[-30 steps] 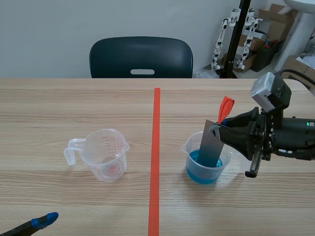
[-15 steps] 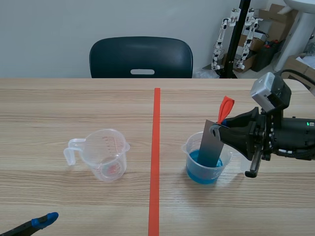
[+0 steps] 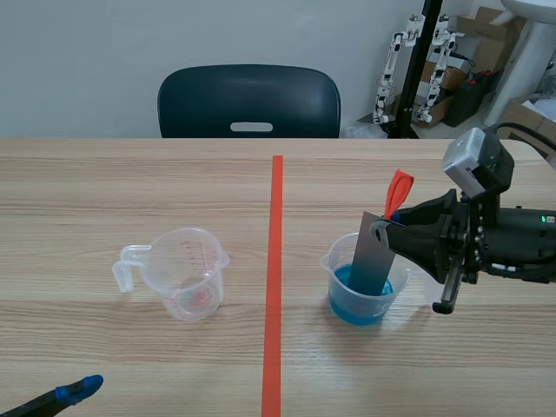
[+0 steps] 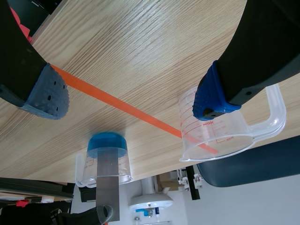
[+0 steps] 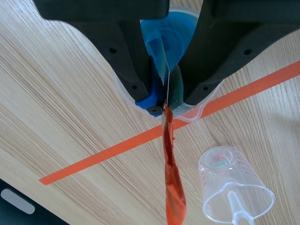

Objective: Do the redox reaction experiment. raise the plate out of the solution

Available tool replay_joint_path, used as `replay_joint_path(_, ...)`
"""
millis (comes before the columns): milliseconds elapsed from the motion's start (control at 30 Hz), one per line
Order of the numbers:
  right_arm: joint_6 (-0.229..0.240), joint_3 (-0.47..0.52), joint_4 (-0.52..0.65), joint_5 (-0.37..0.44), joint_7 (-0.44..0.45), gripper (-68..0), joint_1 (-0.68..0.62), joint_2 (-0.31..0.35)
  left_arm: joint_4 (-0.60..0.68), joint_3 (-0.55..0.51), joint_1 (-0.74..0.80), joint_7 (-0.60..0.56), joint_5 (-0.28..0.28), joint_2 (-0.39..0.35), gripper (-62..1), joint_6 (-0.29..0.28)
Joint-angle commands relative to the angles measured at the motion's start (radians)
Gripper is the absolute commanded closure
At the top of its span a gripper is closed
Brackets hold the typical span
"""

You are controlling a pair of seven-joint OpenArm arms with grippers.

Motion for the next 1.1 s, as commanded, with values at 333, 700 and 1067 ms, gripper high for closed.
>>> replay_joint_path(333,0.000,0.006,0.005,0.008,0.005,-0.6,0.015,0.011,0.013,0.000,0.005,-0.023,-0.007,-0.001,-55.5,-0.002)
replay_joint_path(700,0.013,0.006,0.006,0.015,0.036,-0.6,0.015,0.014,0.017,0.000,0.022,-0.046,-0.094,-0.018,-47.5,-0.002)
replay_joint_path(1067,0.103,0.006,0.024,0.087,0.054,-0.6,0.072,0.067,0.031,0.000,0.043,-0.046,-0.106,-0.038,-47.5,-0.002)
